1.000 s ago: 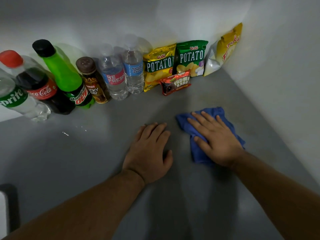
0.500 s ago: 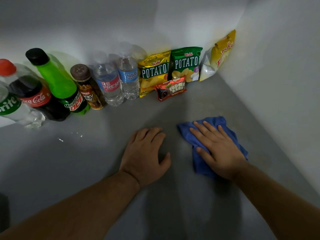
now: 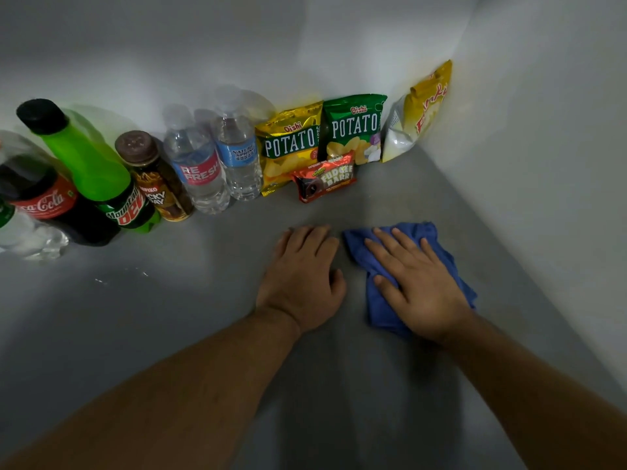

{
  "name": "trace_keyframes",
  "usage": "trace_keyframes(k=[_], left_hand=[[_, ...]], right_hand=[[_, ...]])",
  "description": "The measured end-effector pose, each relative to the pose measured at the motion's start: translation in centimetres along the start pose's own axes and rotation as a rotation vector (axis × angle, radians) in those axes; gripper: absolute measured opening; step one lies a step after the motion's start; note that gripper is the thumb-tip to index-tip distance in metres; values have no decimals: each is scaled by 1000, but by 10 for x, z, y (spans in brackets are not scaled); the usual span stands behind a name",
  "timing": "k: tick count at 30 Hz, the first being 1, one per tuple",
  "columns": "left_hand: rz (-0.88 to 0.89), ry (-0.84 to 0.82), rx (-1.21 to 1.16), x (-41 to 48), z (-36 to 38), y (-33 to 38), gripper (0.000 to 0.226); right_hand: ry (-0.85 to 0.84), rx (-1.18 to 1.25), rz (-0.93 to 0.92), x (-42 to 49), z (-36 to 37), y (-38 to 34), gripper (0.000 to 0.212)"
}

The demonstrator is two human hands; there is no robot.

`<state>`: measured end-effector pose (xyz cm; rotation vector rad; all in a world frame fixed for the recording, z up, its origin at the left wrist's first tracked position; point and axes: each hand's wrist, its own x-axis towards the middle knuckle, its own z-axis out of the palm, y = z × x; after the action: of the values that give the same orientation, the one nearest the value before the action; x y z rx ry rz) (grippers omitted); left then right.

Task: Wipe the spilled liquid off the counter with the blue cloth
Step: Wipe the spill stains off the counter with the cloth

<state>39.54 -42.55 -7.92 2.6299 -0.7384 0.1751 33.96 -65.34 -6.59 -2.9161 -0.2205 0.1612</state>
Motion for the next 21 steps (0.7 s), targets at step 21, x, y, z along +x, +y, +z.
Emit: trace_keyframes(k=[21], left_hand=[[-1,-7,7,1,1,0,51]], right_hand=[[17,-56,188,63,-20,60,69]])
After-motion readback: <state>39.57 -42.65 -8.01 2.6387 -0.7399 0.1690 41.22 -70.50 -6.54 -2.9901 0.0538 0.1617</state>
